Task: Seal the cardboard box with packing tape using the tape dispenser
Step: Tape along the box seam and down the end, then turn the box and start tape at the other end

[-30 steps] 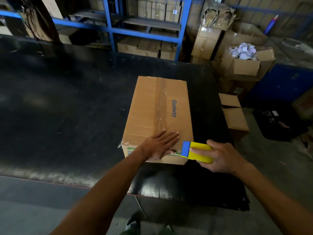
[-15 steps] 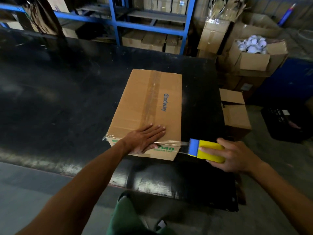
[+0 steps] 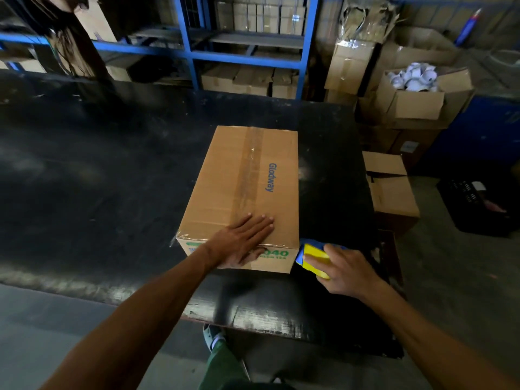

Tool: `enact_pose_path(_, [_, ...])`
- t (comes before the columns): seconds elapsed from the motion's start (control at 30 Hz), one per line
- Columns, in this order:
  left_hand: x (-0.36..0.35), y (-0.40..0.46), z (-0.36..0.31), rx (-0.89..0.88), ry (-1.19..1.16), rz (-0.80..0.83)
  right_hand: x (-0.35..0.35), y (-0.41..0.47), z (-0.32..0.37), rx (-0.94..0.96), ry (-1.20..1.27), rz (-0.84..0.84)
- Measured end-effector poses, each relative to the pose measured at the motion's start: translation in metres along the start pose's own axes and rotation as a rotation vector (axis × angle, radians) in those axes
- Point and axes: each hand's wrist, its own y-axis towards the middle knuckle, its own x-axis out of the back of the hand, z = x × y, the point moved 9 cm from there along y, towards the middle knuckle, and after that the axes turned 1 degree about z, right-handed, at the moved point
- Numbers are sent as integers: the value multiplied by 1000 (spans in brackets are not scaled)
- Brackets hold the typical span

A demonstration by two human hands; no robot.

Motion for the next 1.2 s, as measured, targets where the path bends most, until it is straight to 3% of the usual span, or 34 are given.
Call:
enact_pose_path(0.17, [-2, 37, -45, 9, -17, 24, 18, -4, -37, -249, 76, -44])
enact_pose_path(0.4, [-8, 63, -52, 240, -145, -67, 38, -36, -82, -564, 217, -78])
enact_pose_path(0.47, [-4, 67, -35, 424, -260, 2, 40, -42, -82, -596, 242, -96])
enact_pose_path(0.57, [-7, 55, 0, 949, -410, 150, 43, -42, -81, -628, 283, -132])
enact_pose_path(0.63, [-8, 50, 8, 1110, -397, 251, 48, -36, -80, -628, 306, -169])
enact_pose_path(0.8, [-10, 43, 7, 1032, -366, 346, 65, -12, -78, -662, 399, -261])
enact_pose_path(0.93, [-4, 7, 23, 786, -308, 412, 69, 5, -84, -793, 679, -403])
enact_pose_path(1.07, [6, -48, 58, 549, -231, 637, 69, 29, -83, -832, 1007, -480])
enact_pose_path(1.13, [11, -62, 64, 587, -215, 693, 73, 42, -80, -829, 1086, -514])
enact_pose_path(1.2, [13, -58, 54, 696, -280, 635, 76, 52, -75, -831, 1114, -519])
